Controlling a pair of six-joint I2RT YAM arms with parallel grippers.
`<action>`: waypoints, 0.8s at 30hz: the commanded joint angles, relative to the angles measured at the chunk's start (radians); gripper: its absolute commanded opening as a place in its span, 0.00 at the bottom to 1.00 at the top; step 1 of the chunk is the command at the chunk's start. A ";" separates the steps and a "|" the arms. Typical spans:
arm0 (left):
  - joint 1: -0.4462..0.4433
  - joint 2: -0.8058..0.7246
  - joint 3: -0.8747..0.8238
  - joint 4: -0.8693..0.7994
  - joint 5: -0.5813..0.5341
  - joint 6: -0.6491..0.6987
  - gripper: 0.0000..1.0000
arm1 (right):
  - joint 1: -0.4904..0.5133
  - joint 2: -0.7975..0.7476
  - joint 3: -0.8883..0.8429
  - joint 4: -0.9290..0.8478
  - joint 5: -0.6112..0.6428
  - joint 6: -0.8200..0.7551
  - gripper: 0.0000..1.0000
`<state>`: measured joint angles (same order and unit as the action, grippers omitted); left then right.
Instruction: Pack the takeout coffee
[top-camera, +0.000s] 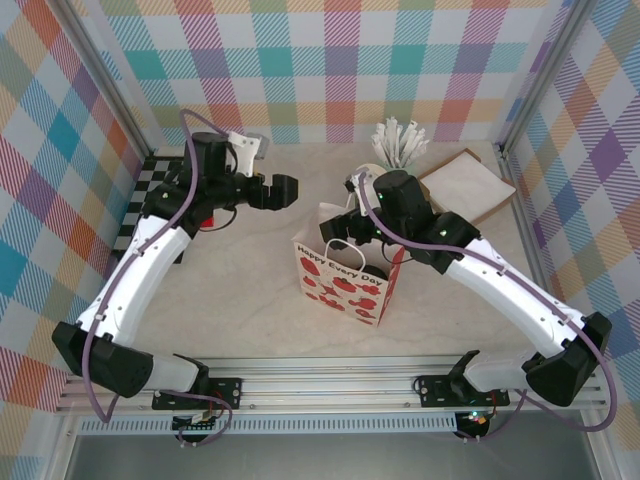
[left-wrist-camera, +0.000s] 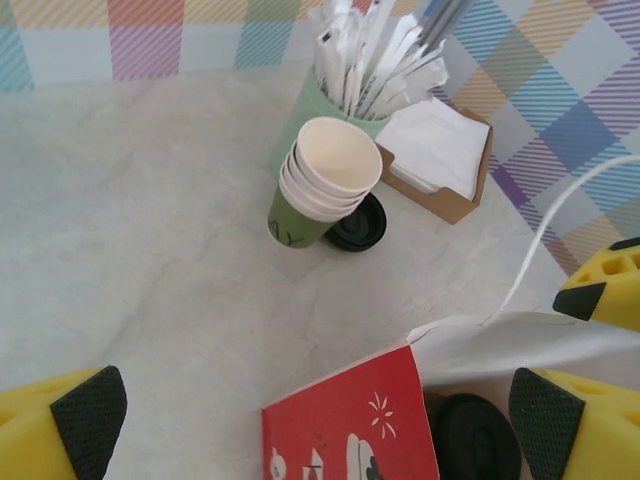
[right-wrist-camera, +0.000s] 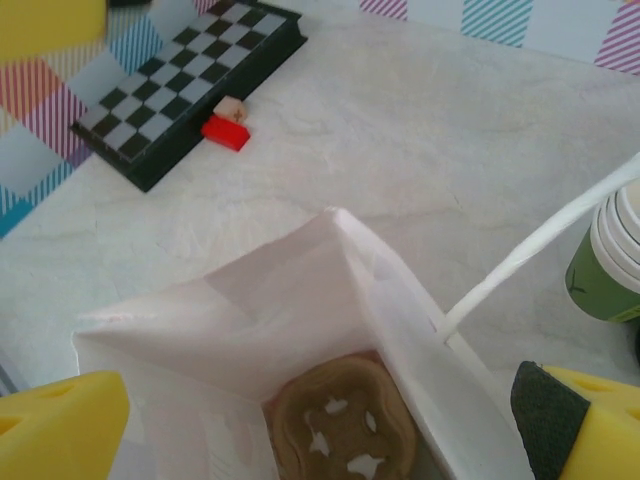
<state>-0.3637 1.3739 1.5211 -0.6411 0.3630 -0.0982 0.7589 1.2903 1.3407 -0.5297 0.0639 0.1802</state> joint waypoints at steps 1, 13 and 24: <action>-0.007 0.003 0.018 -0.065 -0.016 -0.148 1.00 | 0.003 -0.024 -0.028 0.125 0.035 0.088 1.00; -0.124 0.042 0.031 -0.217 -0.200 -0.259 0.97 | 0.003 0.032 0.149 0.101 -0.240 0.488 1.00; -0.180 0.199 0.193 -0.331 -0.201 -0.172 0.88 | -0.022 0.012 0.489 -0.576 -0.200 0.465 1.00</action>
<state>-0.5320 1.5616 1.6714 -0.9184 0.1699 -0.3042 0.7448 1.3472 1.7710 -0.8410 -0.1600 0.6762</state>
